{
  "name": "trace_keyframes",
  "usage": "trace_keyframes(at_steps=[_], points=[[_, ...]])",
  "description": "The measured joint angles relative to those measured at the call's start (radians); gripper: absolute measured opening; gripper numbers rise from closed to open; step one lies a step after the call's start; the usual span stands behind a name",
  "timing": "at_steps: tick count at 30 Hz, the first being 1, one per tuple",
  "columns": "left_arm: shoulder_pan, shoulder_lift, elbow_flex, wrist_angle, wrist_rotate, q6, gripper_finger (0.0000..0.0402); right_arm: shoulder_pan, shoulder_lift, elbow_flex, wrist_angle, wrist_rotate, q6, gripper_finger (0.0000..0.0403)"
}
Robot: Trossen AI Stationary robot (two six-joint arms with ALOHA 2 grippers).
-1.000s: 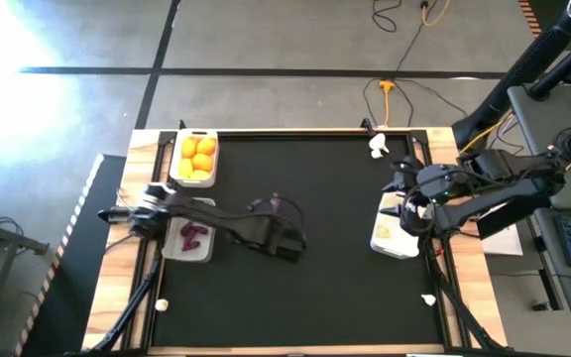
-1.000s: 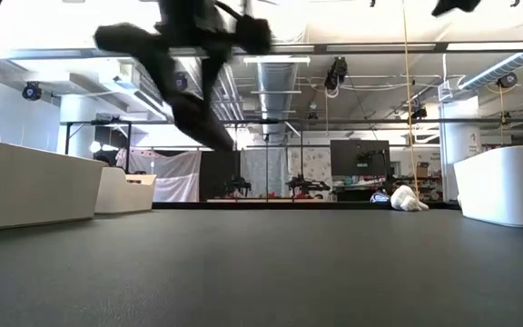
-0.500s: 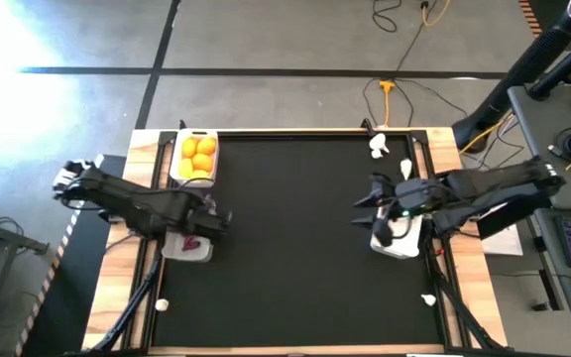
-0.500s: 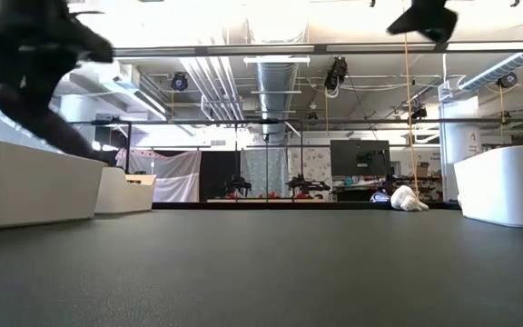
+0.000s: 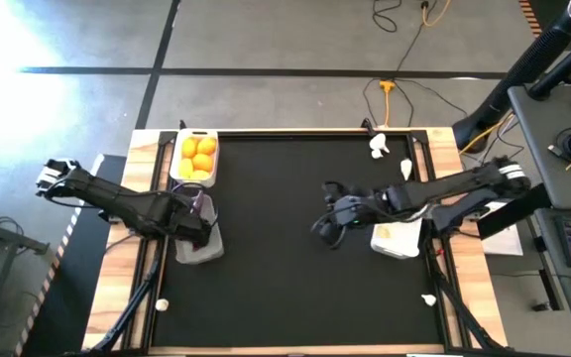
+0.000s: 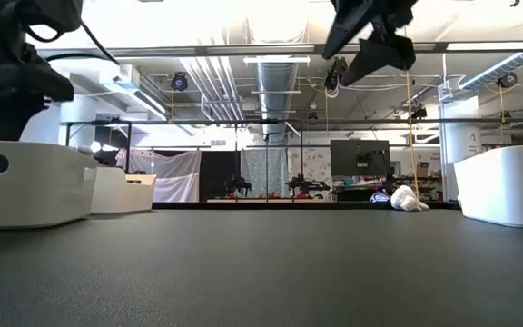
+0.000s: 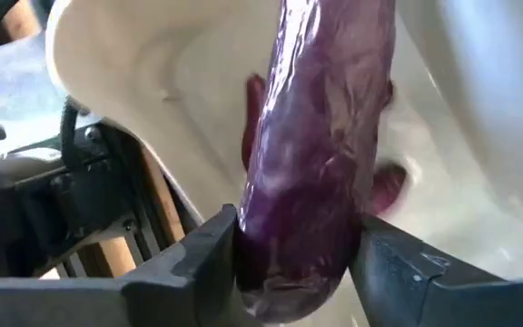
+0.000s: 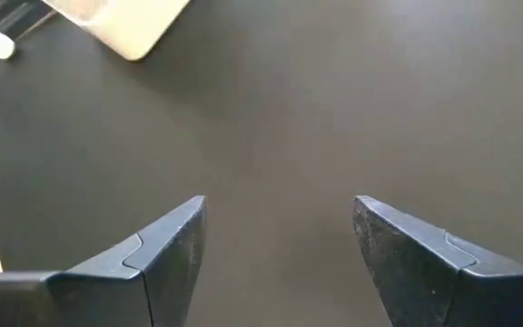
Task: Sort produce into baskets
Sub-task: Put the violet eggplant into the gray bin, then put the white garlic into the bottom white bin
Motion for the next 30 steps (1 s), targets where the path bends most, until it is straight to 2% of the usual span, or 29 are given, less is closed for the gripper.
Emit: trace_keyframes(at_steps=[5, 9, 12, 15, 19, 21, 26, 30], points=[[-0.015, -0.024, 0.037, 0.000, -0.011, 0.092, 0.0213, 0.002, 0.089, 0.148, -0.143, 0.007, 0.011, 0.0274], [-0.028, -0.041, 0.080, -0.008, -0.006, 0.136, 0.0235, 0.002, 0.119, 0.253, -0.322, 0.006, -0.007, 0.0278], [-0.031, -0.052, 0.127, -0.005, -0.016, 0.203, 0.0246, 0.021, 0.121, 0.289, -0.456, -0.059, 0.001, 0.0281], [-0.031, -0.060, 0.184, 0.043, -0.114, 0.310, 0.0250, 0.070, 0.112, 0.282, -0.547, -0.162, 0.025, 0.0280], [-0.025, -0.066, 0.224, 0.276, -0.241, 0.533, 0.0248, 0.178, 0.106, 0.252, -0.598, -0.309, 0.047, 0.0274], [-0.007, -0.062, 0.225, 0.439, -0.242, 0.647, 0.0245, 0.242, 0.108, 0.232, -0.606, -0.386, 0.088, 0.0270], [0.025, -0.019, 0.200, 0.805, -0.250, 0.859, 0.0240, 0.397, 0.116, 0.129, -0.601, -0.602, 0.325, 0.0262], [0.029, 0.043, 0.198, 1.008, -0.393, 1.040, 0.0237, 0.501, 0.138, -0.007, -0.597, -0.683, 0.444, 0.0260]])
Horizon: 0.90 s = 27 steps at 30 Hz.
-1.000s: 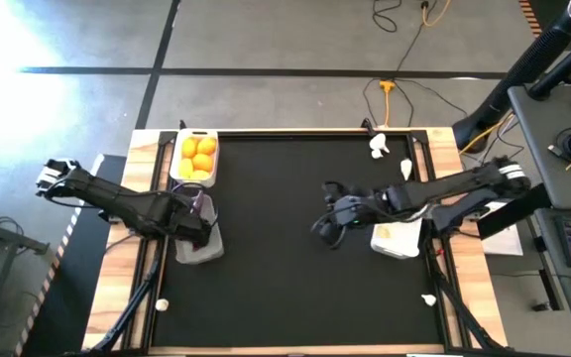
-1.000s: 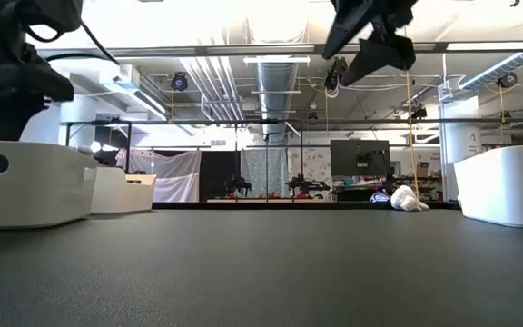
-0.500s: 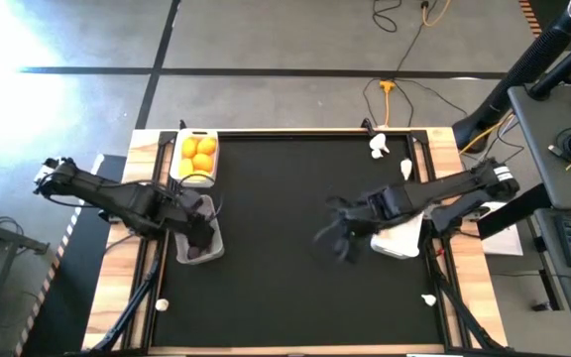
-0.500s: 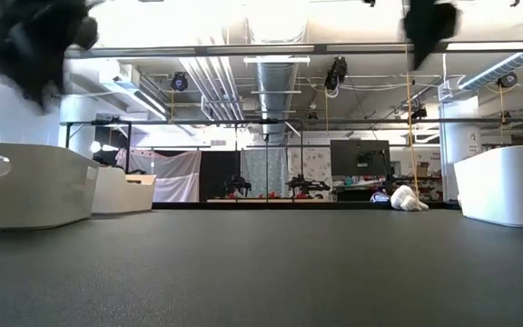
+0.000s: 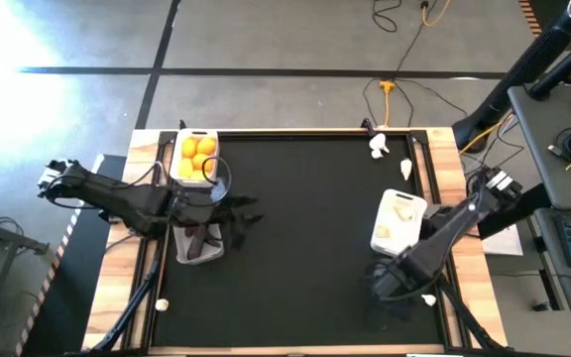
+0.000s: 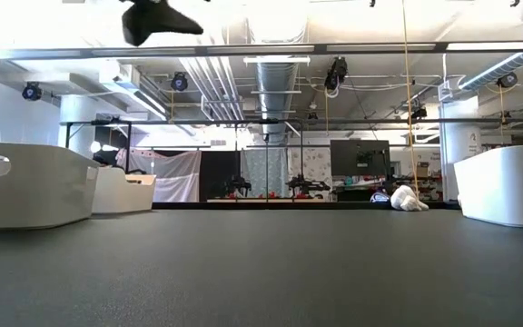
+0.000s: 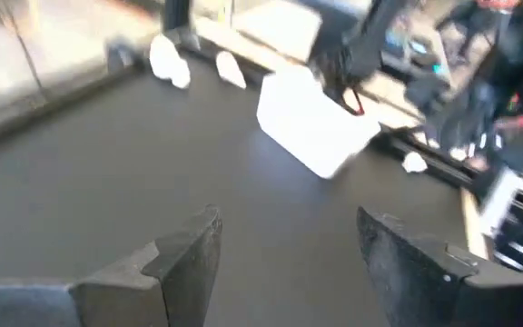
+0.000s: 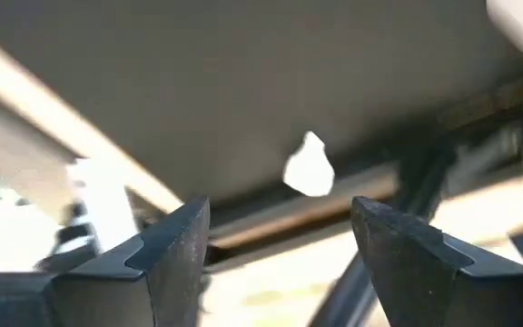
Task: Sort produce into baskets
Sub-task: Put the white garlic into the bottom white bin
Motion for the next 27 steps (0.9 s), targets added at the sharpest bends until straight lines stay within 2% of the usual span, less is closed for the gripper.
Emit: trace_keyframes(at_steps=[4, 11, 19, 27], points=[[0.001, 0.056, 0.000, 0.134, -0.007, 0.125, 0.0237, 0.046, 0.043, -0.140, 0.029, -0.132, 0.073, 0.0260], [-0.002, 0.124, 0.000, 0.168, -0.008, 0.116, 0.0237, 0.068, 0.159, -0.220, 0.202, -0.252, -0.011, 0.0261], [-0.012, 0.145, 0.001, 0.173, -0.008, 0.042, 0.0237, 0.101, 0.295, -0.232, 0.202, -0.295, -0.119, 0.0256], [-0.013, 0.137, 0.002, 0.180, -0.008, 0.053, 0.0237, 0.139, 0.354, -0.239, 0.214, -0.323, -0.213, 0.0223]])
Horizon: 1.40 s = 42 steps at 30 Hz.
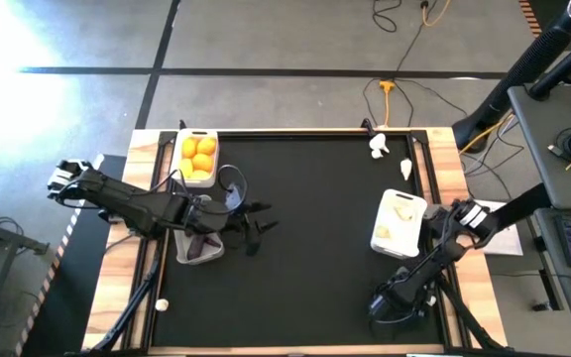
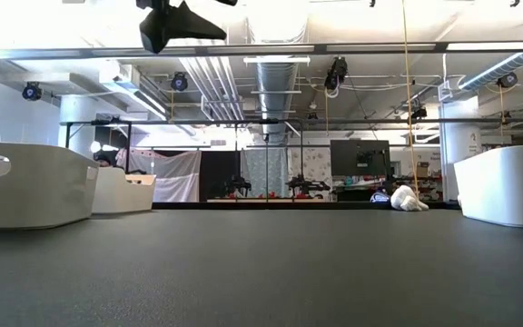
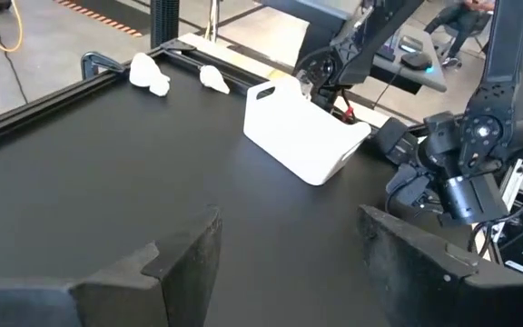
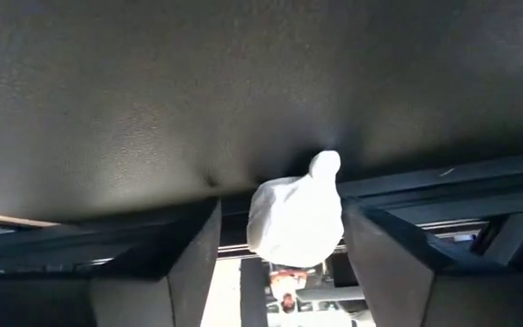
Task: Sort produce into baskets
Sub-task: Put the white garlic into the bottom white bin
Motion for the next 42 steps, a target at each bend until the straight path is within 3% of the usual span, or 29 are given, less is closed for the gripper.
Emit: trace_keyframes(at_steps=[9, 14, 16, 19, 23, 27, 31, 35, 42], points=[[0.000, -0.038, 0.000, -0.006, 0.000, 0.042, 0.0237, 0.000, -0.030, 0.008, -0.008, -0.002, 0.035, 0.0156], [0.000, -0.086, 0.000, -0.030, 0.000, 0.081, 0.0237, -0.041, -0.107, 0.124, -0.046, 0.014, 0.110, 0.0103], [0.000, -0.110, 0.000, -0.049, 0.000, 0.084, 0.0237, -0.069, -0.175, 0.210, -0.072, 0.114, 0.168, 0.0083], [0.000, -0.131, 0.000, -0.055, 0.000, 0.118, 0.0237, -0.126, -0.291, 0.313, -0.153, 0.394, 0.258, 0.0069], [0.000, -0.144, 0.000, -0.027, 0.000, 0.152, 0.0237, -0.246, -0.452, 0.355, -0.333, 0.744, 0.330, 0.0067], [0.000, -0.146, 0.000, -0.026, 0.000, 0.150, 0.0237, -0.414, -0.604, 0.316, -0.408, 0.898, 0.302, 0.0067], [-0.009, -0.145, 0.000, -0.026, 0.001, 0.125, 0.0237, -0.616, -0.700, 0.213, -0.405, 0.907, 0.142, 0.0066], [-0.032, -0.146, 0.000, -0.032, 0.001, 0.073, 0.0237, -0.768, -0.705, 0.094, -0.357, 0.854, -0.043, 0.0066], [-0.101, -0.188, 0.000, -0.081, 0.001, 0.015, 0.0237, -0.901, -0.637, -0.104, -0.293, 0.780, -0.186, 0.0072]])
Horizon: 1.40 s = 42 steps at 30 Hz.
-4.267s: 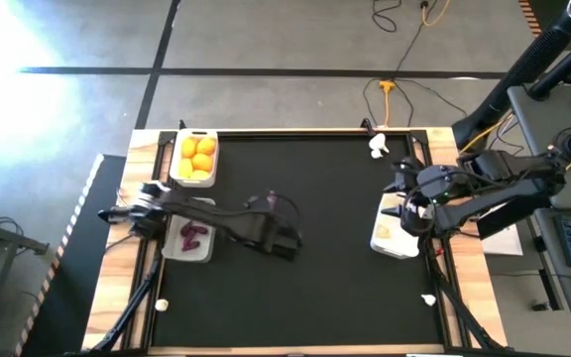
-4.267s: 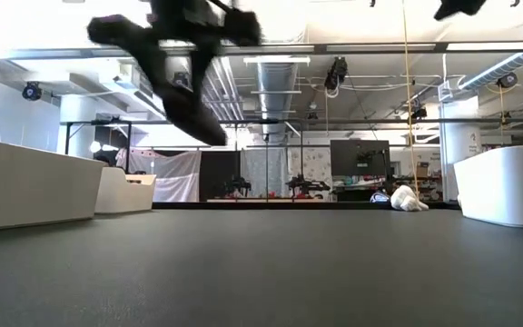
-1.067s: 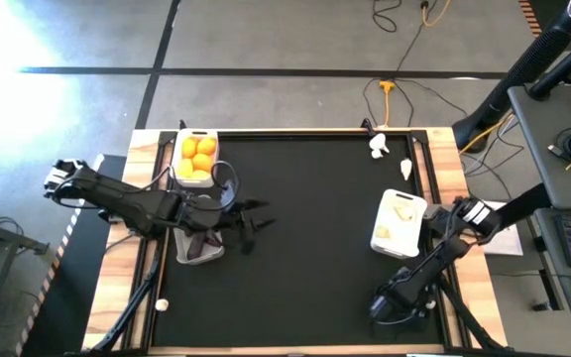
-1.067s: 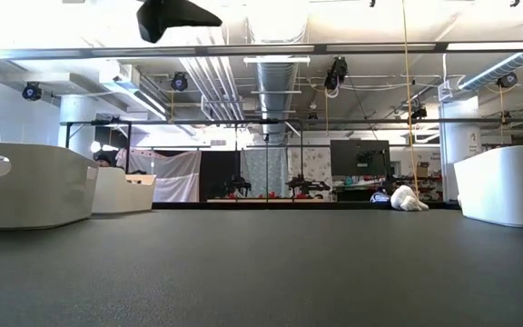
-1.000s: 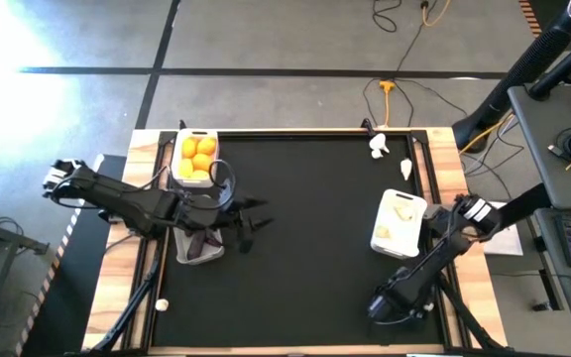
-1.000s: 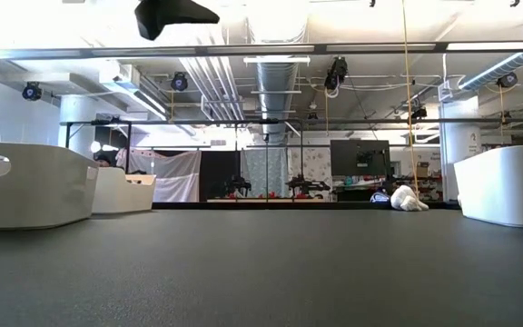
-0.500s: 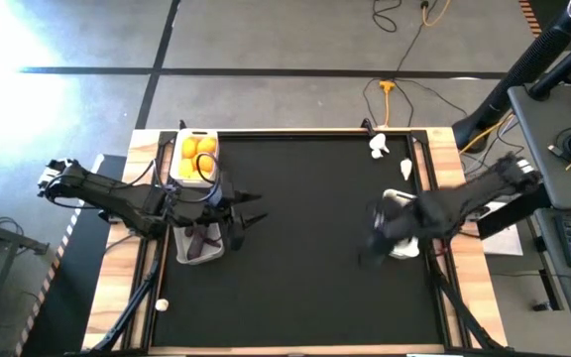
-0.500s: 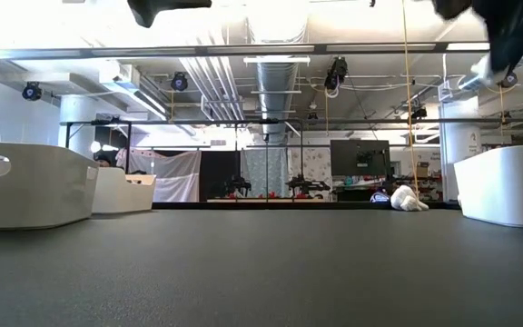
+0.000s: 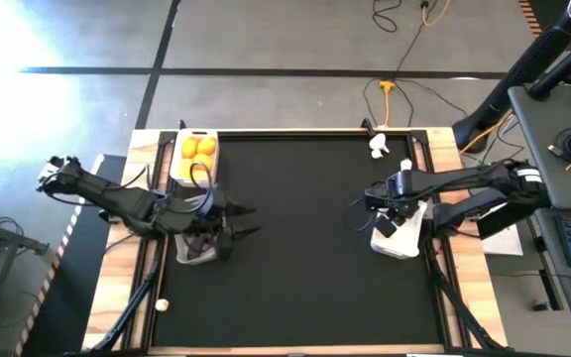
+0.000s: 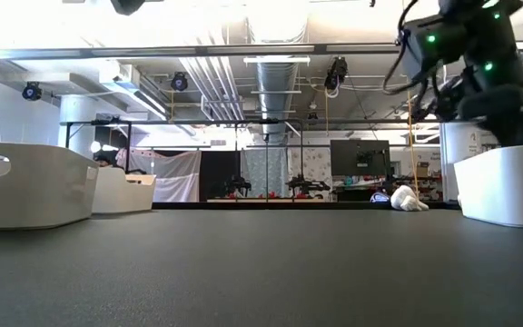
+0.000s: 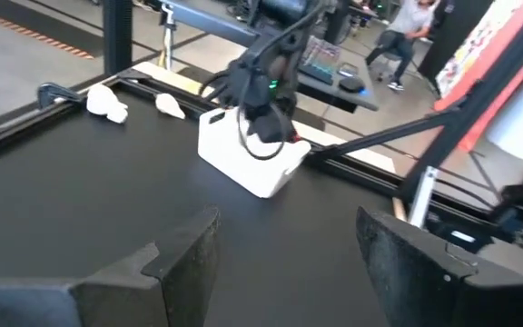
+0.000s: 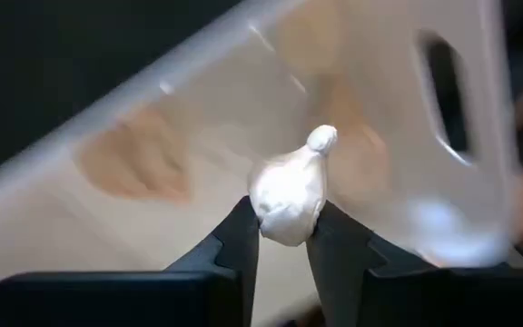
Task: Sort produce into baskets
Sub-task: Put the white garlic into the bottom white bin
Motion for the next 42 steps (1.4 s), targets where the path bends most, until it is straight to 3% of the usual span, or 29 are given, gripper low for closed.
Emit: trace_keyframes(at_steps=[5, 10, 15, 20, 24, 28, 34, 38, 42], points=[[-0.033, -0.068, 0.000, -0.067, 0.000, -0.037, 0.0237, -0.004, -0.008, -0.029, 0.142, -0.005, 0.017, 0.0120], [-0.038, -0.156, 0.000, -0.144, -0.001, -0.045, 0.0237, -0.022, -0.002, 0.045, 0.083, 0.010, 0.070, 0.0188], [-0.038, -0.230, 0.000, -0.228, 0.000, -0.040, 0.0237, -0.085, -0.002, 0.196, 0.014, 0.125, 0.174, 0.0230], [-0.038, -0.264, 0.000, -0.235, -0.001, 0.014, 0.0237, -0.276, -0.002, 0.271, 0.004, 0.300, 0.316, 0.0247], [-0.038, -0.262, 0.000, -0.232, -0.001, 0.042, 0.0237, -0.490, 0.024, 0.241, 0.009, 0.302, 0.395, 0.0247], [-0.038, -0.250, 0.000, -0.231, -0.001, 0.038, 0.0237, -0.622, 0.074, 0.188, 0.048, 0.303, 0.425, 0.0249], [-0.038, -0.233, 0.000, -0.231, -0.002, 0.010, 0.0237, -0.696, 0.161, 0.106, 0.223, 0.323, 0.414, 0.0277], [-0.037, -0.230, 0.000, -0.231, -0.004, 0.000, 0.0237, -0.715, 0.210, 0.098, 0.238, 0.453, 0.507, 0.0308], [-0.037, -0.230, 0.000, -0.231, -0.083, -0.008, 0.0237, -0.736, 0.256, 0.088, 0.275, 0.505, 0.600, 0.0321]])
